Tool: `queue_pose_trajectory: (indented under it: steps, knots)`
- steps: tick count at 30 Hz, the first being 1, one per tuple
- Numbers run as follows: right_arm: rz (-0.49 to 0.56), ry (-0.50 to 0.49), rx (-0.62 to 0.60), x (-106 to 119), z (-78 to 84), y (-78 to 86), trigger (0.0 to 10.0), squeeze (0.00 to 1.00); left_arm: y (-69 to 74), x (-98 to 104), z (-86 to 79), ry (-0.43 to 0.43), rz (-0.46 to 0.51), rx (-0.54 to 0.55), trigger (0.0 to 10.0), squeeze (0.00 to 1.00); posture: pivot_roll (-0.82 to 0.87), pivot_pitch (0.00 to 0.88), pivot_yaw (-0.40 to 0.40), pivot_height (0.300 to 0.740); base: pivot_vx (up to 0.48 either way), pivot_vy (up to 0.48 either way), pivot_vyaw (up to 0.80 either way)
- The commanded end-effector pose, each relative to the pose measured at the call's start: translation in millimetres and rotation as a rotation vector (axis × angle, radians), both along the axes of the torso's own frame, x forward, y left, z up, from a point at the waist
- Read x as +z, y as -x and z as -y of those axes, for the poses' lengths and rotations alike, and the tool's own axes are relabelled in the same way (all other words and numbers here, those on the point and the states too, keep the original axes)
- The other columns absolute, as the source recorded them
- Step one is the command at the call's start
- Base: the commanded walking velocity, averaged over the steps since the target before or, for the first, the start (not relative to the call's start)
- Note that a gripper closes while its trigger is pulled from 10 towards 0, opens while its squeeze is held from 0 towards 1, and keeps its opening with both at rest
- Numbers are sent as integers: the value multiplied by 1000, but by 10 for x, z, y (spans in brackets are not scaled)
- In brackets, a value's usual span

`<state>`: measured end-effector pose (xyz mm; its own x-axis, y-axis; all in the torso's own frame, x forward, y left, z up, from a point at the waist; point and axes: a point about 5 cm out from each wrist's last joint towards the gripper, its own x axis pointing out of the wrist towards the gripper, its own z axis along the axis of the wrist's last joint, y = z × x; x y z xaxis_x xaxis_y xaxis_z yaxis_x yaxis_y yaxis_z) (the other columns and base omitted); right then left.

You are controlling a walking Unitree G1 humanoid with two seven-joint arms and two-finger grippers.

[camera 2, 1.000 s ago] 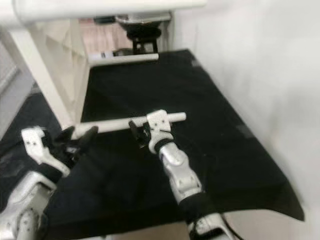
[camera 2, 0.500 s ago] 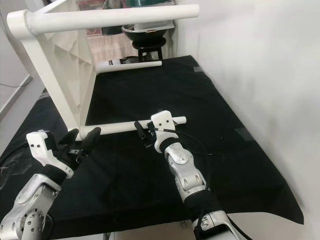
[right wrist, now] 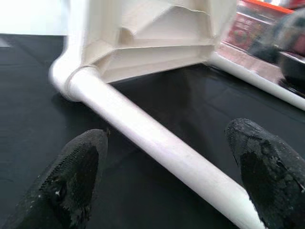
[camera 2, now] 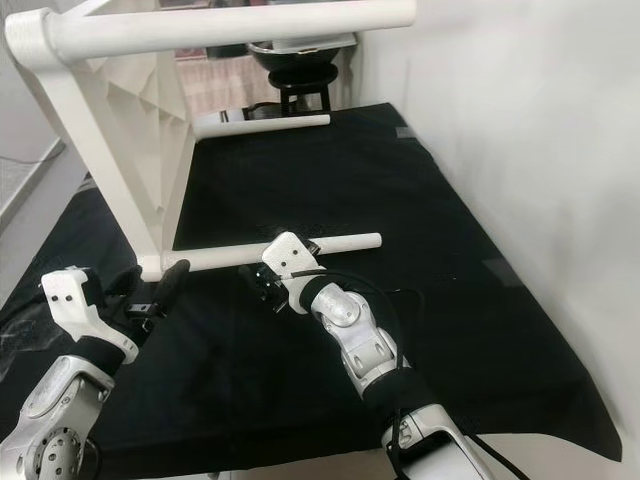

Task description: Building children table

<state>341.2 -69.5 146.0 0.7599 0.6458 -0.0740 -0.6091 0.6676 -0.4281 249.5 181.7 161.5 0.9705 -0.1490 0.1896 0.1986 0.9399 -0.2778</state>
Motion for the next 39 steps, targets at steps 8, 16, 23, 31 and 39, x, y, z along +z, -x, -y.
queue_pose_trajectory:
  steps: [8,16,23,31,39]
  knots:
    - [-7,198,311,214,-264,-93,10000,0,342,-86,-142,-123,-121,230,10000,0,26,92,46,740,0,0,500]
    - [-88,340,326,296,-451,-252,10000,0,631,-89,-2,-186,-153,224,10000,0,71,134,11,740,0,0,655]
    - [-149,435,65,395,-422,-475,10000,0,756,3,40,-187,-134,206,10000,0,105,186,-15,740,0,0,59]
    - [-211,351,2,728,-305,-611,10000,0,863,58,135,-170,-136,179,10000,0,109,229,-23,740,0,0,0]
    - [-316,433,16,811,-208,-635,10000,0,927,90,184,-154,-140,170,10000,0,103,248,-28,740,0,0,0]
